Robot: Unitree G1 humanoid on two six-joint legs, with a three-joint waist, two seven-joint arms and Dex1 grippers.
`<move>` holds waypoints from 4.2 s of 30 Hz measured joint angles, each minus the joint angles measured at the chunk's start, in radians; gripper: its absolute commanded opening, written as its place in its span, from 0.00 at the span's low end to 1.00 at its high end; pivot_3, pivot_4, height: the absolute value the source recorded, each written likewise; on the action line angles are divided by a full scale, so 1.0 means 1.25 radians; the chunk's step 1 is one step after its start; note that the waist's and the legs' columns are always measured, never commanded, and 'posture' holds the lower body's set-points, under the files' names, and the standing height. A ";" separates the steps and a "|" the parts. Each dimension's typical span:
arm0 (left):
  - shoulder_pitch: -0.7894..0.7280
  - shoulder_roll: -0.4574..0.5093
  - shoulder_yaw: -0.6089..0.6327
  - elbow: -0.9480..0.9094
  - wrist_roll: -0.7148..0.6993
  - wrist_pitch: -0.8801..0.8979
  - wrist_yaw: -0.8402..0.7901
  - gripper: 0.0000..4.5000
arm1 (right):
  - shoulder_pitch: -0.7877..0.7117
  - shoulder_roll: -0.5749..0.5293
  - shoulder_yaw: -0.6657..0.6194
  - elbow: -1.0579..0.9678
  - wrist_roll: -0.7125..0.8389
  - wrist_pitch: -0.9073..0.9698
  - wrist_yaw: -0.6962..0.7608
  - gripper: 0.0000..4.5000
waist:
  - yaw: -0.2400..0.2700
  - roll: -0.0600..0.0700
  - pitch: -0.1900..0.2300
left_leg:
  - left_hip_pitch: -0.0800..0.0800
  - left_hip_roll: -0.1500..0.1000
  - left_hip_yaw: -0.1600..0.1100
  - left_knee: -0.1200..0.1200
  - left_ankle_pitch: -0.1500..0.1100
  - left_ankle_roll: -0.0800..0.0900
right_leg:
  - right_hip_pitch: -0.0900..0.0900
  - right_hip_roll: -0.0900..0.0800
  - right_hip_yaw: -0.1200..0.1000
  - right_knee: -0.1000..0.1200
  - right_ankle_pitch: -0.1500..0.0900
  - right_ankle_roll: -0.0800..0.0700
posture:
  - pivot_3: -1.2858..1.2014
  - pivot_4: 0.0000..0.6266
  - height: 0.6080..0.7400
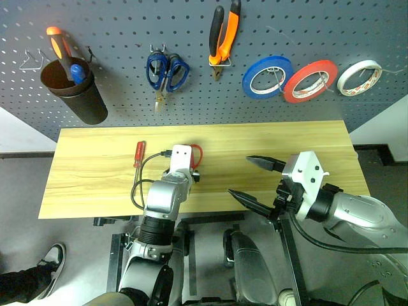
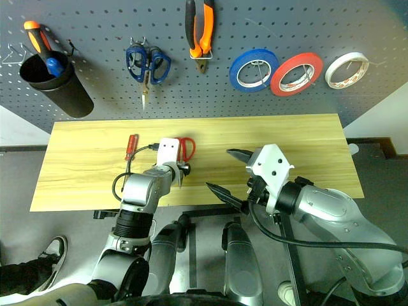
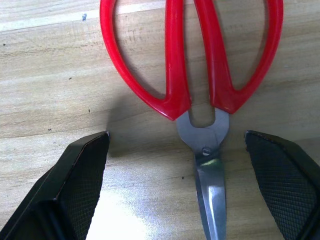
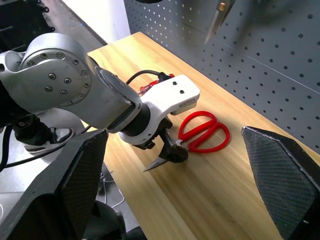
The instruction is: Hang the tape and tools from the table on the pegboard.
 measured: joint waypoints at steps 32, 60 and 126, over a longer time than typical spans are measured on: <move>0.078 0.063 -0.124 -0.101 0.024 0.015 -0.048 0.06 | -0.005 0.000 0.015 -0.021 -0.015 -0.006 -0.025 1.00 | -0.001 0.000 -0.001 | 0.002 0.000 0.000 -0.003 -0.001 0.000 | 0.002 -0.001 0.001 -0.004 0.000 0.000 | 0.52 0.58 0.72; 0.212 0.340 -0.340 -0.284 0.203 -0.415 -0.131 0.06 | 0.002 0.001 0.004 -0.022 -0.030 -0.017 -0.014 1.00 | 0.016 0.000 -0.001 | -0.005 0.000 -0.001 -0.003 -0.001 0.001 | -0.003 -0.002 0.001 -0.005 0.000 0.000 | 0.52 0.55 0.72; 0.127 0.265 -0.034 0.128 0.423 -1.287 0.197 0.06 | 0.109 0.216 -0.018 -0.006 0.034 -0.368 -0.016 1.00 | 0.012 0.001 -0.015 | -0.002 0.000 0.001 0.002 -0.001 0.002 | -0.002 0.000 0.001 0.000 0.001 0.001 | 0.51 0.52 0.72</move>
